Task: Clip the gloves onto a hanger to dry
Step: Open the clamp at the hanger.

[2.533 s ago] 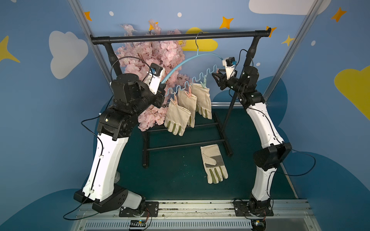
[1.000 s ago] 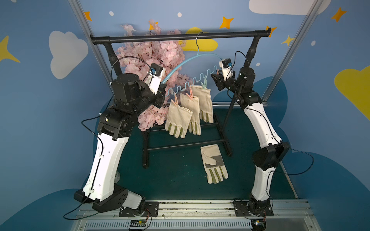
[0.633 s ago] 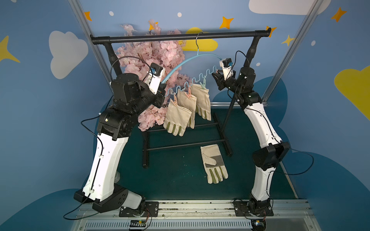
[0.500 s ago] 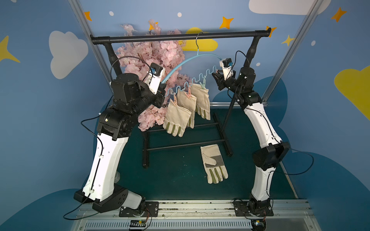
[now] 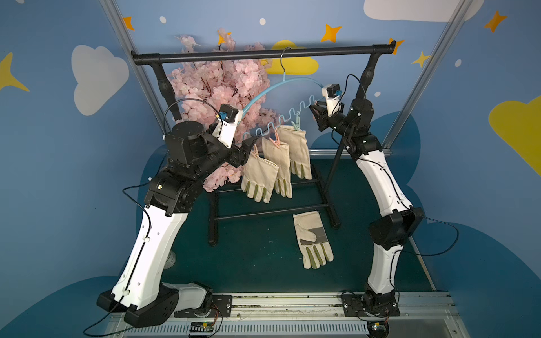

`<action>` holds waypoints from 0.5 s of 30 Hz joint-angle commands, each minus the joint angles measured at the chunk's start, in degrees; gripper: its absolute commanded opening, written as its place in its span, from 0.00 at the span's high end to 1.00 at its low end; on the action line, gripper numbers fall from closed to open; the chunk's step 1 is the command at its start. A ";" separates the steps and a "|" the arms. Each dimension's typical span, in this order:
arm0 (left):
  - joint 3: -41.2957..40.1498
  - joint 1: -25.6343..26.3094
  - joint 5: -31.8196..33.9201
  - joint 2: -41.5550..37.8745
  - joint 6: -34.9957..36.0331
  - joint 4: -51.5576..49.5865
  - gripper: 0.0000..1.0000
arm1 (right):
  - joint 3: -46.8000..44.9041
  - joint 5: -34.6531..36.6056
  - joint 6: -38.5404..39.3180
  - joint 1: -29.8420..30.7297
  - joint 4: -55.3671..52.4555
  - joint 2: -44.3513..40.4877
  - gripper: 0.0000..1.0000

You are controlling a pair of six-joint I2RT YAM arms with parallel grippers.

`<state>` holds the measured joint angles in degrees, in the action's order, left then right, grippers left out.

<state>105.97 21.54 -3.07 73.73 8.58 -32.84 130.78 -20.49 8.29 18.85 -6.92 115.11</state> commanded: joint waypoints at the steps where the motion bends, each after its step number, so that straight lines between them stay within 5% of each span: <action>1: -8.22 -0.23 1.98 -6.10 -7.69 4.89 0.29 | -1.48 -1.22 -1.85 -0.04 -0.81 -1.62 0.81; 8: -33.61 0.08 0.30 -20.48 -23.80 7.17 0.38 | -2.26 -1.39 -2.26 -0.09 -0.45 -1.94 0.81; 15: -55.22 9.77 0.69 -19.16 -36.87 15.06 0.45 | -2.88 -1.22 -2.50 -0.01 -0.25 -2.32 0.81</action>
<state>55.72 27.16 -2.79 51.86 -20.73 -22.98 128.84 -21.54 6.33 18.85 -7.07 114.76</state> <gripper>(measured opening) 0.548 0.210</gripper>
